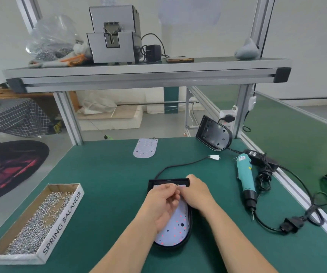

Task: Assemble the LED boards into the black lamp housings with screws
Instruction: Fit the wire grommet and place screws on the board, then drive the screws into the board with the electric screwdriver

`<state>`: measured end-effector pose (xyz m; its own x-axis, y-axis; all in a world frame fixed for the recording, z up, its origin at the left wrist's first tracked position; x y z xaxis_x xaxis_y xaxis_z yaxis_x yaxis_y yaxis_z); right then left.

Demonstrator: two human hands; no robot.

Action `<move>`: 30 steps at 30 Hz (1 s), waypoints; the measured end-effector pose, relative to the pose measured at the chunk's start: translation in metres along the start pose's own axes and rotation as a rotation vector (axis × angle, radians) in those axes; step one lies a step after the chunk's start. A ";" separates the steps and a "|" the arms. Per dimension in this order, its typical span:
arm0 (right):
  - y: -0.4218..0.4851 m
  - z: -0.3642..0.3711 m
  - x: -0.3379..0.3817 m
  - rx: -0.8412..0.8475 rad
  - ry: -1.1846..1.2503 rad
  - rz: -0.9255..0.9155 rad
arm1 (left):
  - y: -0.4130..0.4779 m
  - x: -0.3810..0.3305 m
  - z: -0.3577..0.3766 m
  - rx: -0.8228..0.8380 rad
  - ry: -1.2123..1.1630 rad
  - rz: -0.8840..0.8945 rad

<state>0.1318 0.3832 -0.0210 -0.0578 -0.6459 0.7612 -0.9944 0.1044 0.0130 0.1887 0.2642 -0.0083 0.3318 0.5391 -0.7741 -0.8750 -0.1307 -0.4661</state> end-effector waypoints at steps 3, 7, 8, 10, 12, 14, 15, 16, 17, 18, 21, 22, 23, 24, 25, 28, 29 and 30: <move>0.002 -0.019 -0.005 -0.044 -0.136 -0.056 | -0.001 0.002 -0.001 0.033 0.044 0.060; 0.019 -0.091 -0.040 -0.445 -0.340 0.002 | 0.001 0.005 -0.004 0.059 0.087 0.097; 0.024 -0.108 -0.050 -0.462 -0.463 0.063 | 0.002 0.006 -0.005 0.066 0.090 0.101; 0.030 -0.124 -0.068 -0.335 -0.612 0.205 | 0.003 0.007 -0.007 0.080 0.080 0.099; 0.032 -0.121 -0.077 -0.233 -0.688 0.260 | 0.004 0.007 -0.010 0.090 0.048 0.090; 0.034 -0.119 -0.082 -0.258 -0.695 0.264 | 0.004 0.006 -0.012 0.097 0.004 0.074; 0.035 -0.119 -0.084 -0.283 -0.666 0.274 | 0.004 0.005 -0.012 0.101 -0.011 0.065; 0.036 -0.121 -0.085 -0.304 -0.599 0.297 | 0.003 0.005 -0.013 0.102 -0.021 0.057; 0.037 -0.122 -0.088 -0.325 -0.470 0.333 | 0.003 0.005 -0.013 0.103 -0.026 0.051; 0.037 -0.123 -0.089 -0.352 -0.259 0.369 | 0.003 0.004 -0.014 0.104 -0.023 0.048; 0.028 -0.116 -0.075 -0.379 0.579 0.392 | 0.003 0.003 -0.016 0.113 0.003 0.051; 0.023 -0.113 -0.066 -0.359 0.790 0.367 | 0.003 0.003 -0.017 0.117 0.015 0.054; 0.019 -0.110 -0.056 -0.335 0.964 0.327 | 0.004 0.003 -0.018 0.121 0.027 0.059; 0.014 -0.108 -0.045 -0.302 1.121 0.280 | 0.004 0.002 -0.019 0.125 0.039 0.066; 0.009 -0.107 -0.034 -0.259 1.262 0.235 | 0.004 0.002 -0.019 0.132 0.046 0.072; -0.002 -0.100 -0.005 -0.099 1.462 0.130 | 0.003 0.002 -0.020 0.157 0.045 0.083; -0.004 -0.097 0.002 -0.077 1.472 0.115 | 0.003 0.002 -0.020 0.160 0.044 0.082; -0.004 -0.092 0.008 -0.072 1.468 0.103 | 0.003 0.002 -0.020 0.161 0.044 0.076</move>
<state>0.1437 0.4475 0.0448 0.0562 0.6910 0.7207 -0.9825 0.1665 -0.0831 0.1934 0.2485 -0.0197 0.2742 0.4951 -0.8244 -0.9422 -0.0333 -0.3334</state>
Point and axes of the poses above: each hand's wrist, its own y-axis towards the middle knuckle, its own z-axis out of the palm, x = y × z, the point moved 2 cm from there along y, towards the middle knuckle, and after that the axes turned 11 degrees about -x, right-handed, at the moved point
